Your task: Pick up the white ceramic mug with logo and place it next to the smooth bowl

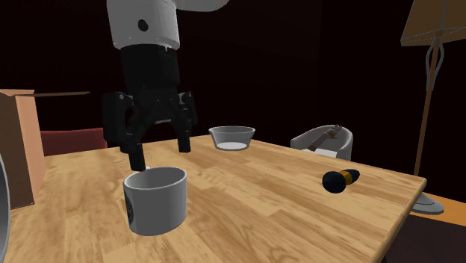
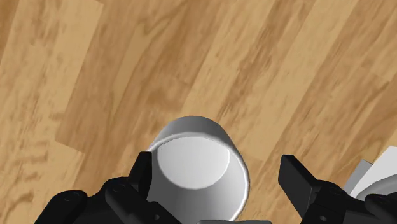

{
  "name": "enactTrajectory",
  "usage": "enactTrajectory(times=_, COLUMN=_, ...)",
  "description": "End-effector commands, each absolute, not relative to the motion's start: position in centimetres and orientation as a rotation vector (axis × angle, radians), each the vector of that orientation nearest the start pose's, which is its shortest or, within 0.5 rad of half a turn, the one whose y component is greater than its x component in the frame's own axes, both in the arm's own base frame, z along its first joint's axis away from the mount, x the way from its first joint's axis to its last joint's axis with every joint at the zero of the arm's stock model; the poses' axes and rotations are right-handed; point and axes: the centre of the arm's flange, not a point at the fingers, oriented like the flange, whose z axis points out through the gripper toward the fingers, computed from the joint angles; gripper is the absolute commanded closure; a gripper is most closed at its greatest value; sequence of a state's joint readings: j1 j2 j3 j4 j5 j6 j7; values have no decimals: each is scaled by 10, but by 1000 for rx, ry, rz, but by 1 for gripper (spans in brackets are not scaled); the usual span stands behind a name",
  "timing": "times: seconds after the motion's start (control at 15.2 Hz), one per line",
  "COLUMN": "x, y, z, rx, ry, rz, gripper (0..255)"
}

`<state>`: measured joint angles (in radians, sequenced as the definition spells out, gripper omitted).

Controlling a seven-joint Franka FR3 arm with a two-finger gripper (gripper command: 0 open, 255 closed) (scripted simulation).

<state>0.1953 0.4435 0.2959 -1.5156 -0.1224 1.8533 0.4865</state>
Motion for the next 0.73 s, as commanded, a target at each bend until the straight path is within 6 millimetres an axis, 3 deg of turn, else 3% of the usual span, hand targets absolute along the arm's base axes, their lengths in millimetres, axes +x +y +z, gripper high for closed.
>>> enactTrajectory(times=0.0, x=627, y=301, z=395, rx=-3182, ry=-31, rz=133, gripper=0)
enactTrajectory(times=0.2, x=651, y=322, z=376, rx=-3196, ry=-27, rz=141, gripper=0)
enactTrajectory(times=0.66, x=648, y=320, z=339, rx=-3196, ry=-27, rz=141, gripper=0)
